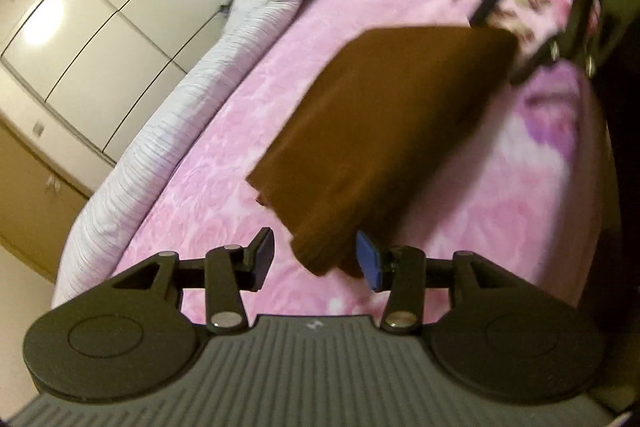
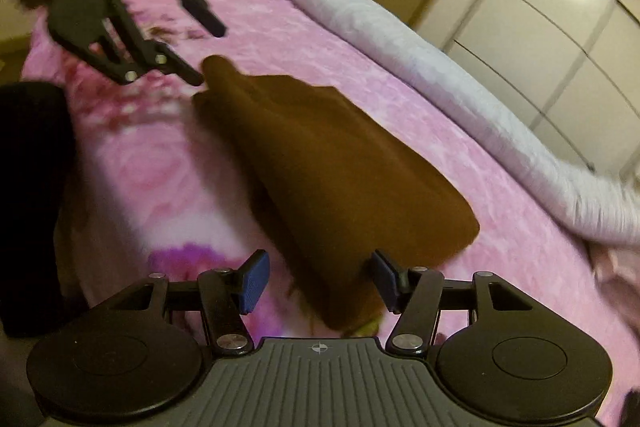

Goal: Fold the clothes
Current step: 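Fold the held cardigan end over onto the rest with both grippers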

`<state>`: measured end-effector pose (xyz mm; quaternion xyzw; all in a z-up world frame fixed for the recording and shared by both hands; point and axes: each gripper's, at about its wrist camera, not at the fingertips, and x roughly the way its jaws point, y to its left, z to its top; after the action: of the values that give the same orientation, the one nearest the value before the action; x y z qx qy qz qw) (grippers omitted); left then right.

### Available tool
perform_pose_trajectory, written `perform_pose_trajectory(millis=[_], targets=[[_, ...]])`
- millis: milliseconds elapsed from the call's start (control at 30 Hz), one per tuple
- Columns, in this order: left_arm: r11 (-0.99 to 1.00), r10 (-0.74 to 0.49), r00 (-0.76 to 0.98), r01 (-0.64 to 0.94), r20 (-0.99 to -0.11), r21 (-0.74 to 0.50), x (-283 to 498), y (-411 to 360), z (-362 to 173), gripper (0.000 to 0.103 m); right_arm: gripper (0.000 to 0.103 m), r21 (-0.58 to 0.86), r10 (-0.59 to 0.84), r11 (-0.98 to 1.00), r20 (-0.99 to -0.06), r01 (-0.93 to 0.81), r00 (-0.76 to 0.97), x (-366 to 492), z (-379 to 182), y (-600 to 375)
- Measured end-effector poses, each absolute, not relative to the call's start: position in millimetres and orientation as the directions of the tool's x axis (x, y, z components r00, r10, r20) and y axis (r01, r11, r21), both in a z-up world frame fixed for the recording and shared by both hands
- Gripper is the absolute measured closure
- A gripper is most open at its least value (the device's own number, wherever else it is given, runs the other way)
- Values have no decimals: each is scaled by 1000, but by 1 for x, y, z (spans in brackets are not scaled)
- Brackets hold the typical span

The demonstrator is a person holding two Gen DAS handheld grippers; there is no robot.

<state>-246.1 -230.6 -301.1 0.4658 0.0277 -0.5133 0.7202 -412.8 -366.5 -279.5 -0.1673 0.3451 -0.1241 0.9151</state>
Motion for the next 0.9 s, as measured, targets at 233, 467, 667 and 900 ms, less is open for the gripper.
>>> perform_pose_trajectory(millis=[233,467,667,900], targets=[[-104,-733,490,604,-472,790,-253,-249,-328,83,45,-292,-403,914,-583,281,705,-404,-272,-401],[-133,-736,502,552,-455,823,-242,-265,-330,96,45,-378,-426,896,-577,234,697,-398,-275,-396],[-160,-717,512,539,-473,827,-253,-248,-336,86,43,-357,-421,901,-586,245,692,-402,-278,-405],[-217,-760,488,431,-429,876,-273,-248,-357,67,41,-310,-427,903,-582,297,692,-405,-285,-407]])
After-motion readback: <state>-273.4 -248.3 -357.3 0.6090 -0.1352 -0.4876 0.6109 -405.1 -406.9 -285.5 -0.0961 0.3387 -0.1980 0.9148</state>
